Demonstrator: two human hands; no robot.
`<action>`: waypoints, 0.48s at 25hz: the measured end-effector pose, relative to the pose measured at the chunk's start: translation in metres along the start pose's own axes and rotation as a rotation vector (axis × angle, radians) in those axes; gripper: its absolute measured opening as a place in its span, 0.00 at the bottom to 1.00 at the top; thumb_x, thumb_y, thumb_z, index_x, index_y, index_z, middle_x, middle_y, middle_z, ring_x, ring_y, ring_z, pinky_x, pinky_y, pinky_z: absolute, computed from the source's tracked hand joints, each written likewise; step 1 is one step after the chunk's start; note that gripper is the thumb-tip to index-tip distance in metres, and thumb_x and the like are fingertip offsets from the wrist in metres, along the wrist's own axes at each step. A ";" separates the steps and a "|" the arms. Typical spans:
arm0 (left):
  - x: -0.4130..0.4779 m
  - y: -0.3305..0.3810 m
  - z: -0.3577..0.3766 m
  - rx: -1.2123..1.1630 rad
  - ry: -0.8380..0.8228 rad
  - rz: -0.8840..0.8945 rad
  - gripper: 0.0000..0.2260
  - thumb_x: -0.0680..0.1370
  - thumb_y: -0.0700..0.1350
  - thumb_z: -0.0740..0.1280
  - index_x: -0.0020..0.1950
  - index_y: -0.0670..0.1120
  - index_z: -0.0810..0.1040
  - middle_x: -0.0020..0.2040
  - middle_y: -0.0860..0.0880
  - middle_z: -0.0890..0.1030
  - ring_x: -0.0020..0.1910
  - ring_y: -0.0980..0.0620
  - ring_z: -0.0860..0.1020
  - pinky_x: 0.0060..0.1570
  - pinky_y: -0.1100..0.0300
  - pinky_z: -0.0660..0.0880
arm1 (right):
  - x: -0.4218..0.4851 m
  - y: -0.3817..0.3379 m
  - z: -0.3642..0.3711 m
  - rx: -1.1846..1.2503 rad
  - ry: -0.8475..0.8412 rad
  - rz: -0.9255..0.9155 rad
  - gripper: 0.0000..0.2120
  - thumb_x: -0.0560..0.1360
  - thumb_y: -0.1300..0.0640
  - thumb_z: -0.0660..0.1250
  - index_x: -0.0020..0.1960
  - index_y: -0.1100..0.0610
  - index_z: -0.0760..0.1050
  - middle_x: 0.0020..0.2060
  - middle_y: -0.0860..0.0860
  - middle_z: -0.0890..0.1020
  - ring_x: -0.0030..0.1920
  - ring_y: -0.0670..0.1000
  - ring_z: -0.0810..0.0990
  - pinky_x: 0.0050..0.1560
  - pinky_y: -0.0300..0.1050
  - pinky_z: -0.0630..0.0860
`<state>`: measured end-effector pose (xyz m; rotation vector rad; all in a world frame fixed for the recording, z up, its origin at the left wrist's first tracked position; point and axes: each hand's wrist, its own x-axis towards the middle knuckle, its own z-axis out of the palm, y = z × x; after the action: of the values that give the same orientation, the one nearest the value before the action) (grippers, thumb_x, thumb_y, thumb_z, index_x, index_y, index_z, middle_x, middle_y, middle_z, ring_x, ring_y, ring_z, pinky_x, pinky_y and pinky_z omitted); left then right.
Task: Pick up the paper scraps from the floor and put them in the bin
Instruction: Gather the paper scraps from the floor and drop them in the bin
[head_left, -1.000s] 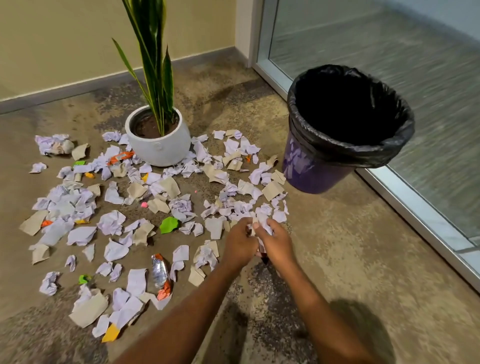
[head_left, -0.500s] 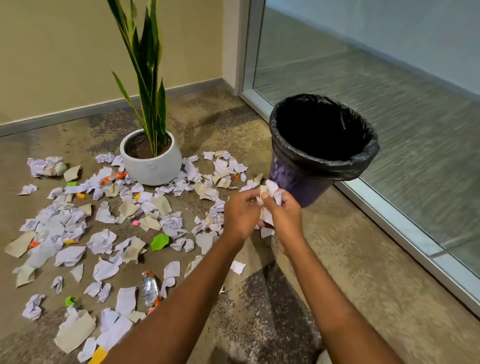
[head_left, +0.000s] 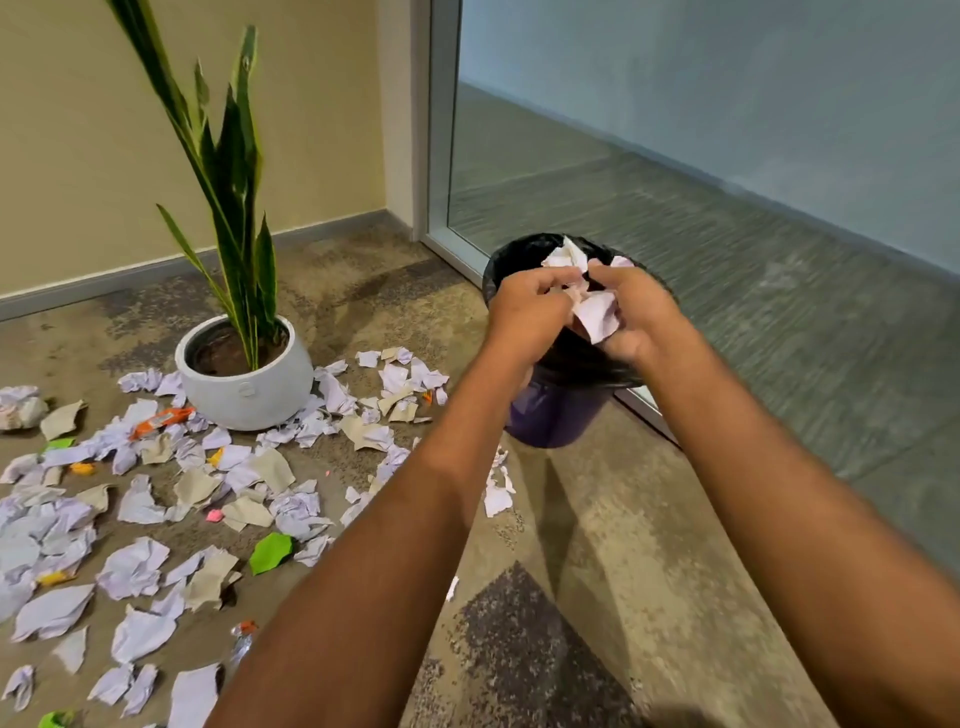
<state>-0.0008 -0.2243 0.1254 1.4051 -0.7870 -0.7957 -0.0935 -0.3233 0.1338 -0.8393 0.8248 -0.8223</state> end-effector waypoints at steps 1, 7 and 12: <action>0.002 0.001 0.000 -0.007 -0.015 -0.018 0.22 0.75 0.30 0.66 0.65 0.46 0.86 0.56 0.47 0.88 0.57 0.49 0.85 0.61 0.55 0.82 | 0.001 -0.006 -0.002 0.063 0.008 0.070 0.10 0.88 0.59 0.62 0.66 0.64 0.72 0.53 0.67 0.85 0.42 0.63 0.89 0.42 0.58 0.85; 0.002 -0.008 -0.020 -0.145 0.029 -0.141 0.14 0.83 0.35 0.65 0.63 0.47 0.85 0.55 0.49 0.85 0.58 0.49 0.85 0.60 0.55 0.83 | 0.009 -0.010 -0.009 0.111 0.167 0.104 0.22 0.85 0.55 0.68 0.75 0.63 0.68 0.80 0.63 0.60 0.76 0.69 0.68 0.68 0.76 0.72; -0.006 -0.035 -0.049 -0.153 0.116 -0.234 0.10 0.81 0.34 0.67 0.55 0.46 0.85 0.53 0.43 0.88 0.45 0.49 0.84 0.50 0.54 0.85 | -0.008 0.012 -0.011 0.062 0.123 0.027 0.15 0.85 0.60 0.66 0.70 0.61 0.75 0.67 0.64 0.76 0.65 0.64 0.81 0.53 0.55 0.85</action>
<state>0.0374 -0.1939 0.0900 1.4075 -0.4670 -0.9248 -0.1033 -0.3149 0.1214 -0.7265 0.9128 -0.8780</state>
